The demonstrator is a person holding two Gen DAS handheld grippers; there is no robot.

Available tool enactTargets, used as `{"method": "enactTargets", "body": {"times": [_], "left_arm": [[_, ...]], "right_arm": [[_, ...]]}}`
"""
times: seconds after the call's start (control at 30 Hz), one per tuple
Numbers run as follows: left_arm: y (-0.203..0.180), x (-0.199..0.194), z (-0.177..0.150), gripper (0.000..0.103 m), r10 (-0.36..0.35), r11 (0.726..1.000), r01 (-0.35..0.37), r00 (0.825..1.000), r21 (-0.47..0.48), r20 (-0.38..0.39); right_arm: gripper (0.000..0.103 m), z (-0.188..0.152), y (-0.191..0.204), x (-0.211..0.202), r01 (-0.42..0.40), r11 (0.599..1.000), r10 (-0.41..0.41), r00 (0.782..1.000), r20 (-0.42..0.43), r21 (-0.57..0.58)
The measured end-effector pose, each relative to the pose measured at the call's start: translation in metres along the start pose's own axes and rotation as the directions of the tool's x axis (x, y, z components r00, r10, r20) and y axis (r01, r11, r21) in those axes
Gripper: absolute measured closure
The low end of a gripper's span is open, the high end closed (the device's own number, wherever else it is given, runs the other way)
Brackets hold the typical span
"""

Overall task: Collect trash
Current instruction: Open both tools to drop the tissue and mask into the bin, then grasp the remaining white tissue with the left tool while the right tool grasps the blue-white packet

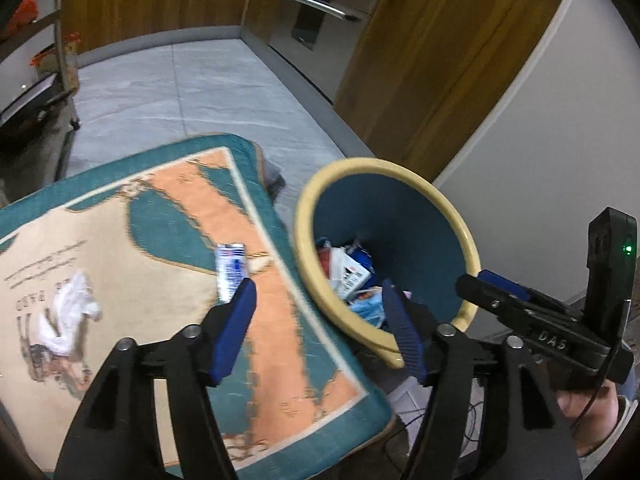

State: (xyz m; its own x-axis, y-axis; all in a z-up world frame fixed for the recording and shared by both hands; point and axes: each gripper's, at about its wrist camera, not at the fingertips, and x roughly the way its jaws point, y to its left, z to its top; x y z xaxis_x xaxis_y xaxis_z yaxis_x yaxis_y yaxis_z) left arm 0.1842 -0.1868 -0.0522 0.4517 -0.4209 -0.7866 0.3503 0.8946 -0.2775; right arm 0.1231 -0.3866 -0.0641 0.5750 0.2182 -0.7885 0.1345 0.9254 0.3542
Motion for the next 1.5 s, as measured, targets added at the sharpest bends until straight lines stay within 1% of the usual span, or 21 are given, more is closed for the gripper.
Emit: {"method": "enactTargets", "body": {"times": [0.17, 0.37, 0.73, 0.97, 1.13, 1.27, 1.5], "left_arm": [[0.032, -0.018, -0.001, 0.033, 0.053, 0.998, -0.052, 0.998, -0.036, 0.029], [0.070, -0.032, -0.006, 0.032, 0.105, 0.990, -0.101, 0.994, -0.096, 0.036], [0.145, -0.051, -0.026, 0.032, 0.206, 0.960, -0.200, 0.978, -0.197, 0.010], [0.192, -0.053, -0.046, 0.032, 0.264, 0.927, -0.268, 0.963, -0.262, -0.048], [0.211, -0.050, -0.053, 0.032, 0.284, 0.918, -0.293, 0.956, -0.267, -0.075], [0.215, -0.042, -0.051, 0.032, 0.283, 0.918, -0.296, 0.955, -0.263, -0.089], [0.213, -0.018, -0.046, 0.032, 0.272, 0.919, -0.298, 0.953, -0.256, -0.135]], "right_arm": [[0.037, 0.001, 0.022, 0.003, -0.019, 0.998, 0.020, 1.000, 0.004, -0.065], [0.037, 0.001, 0.052, 0.008, -0.043, 0.991, 0.043, 0.999, 0.000, -0.130], [0.037, -0.003, 0.107, 0.030, -0.086, 0.970, 0.079, 0.996, -0.041, -0.227], [0.037, -0.006, 0.139, 0.055, -0.098, 0.956, 0.078, 0.993, -0.083, -0.277], [0.037, -0.007, 0.153, 0.077, -0.095, 0.951, 0.064, 0.991, -0.114, -0.293], [0.037, -0.007, 0.160, 0.093, -0.087, 0.947, 0.048, 0.990, -0.133, -0.308], [0.037, -0.008, 0.173, 0.127, -0.021, 0.932, -0.034, 0.989, -0.146, -0.361]]}}
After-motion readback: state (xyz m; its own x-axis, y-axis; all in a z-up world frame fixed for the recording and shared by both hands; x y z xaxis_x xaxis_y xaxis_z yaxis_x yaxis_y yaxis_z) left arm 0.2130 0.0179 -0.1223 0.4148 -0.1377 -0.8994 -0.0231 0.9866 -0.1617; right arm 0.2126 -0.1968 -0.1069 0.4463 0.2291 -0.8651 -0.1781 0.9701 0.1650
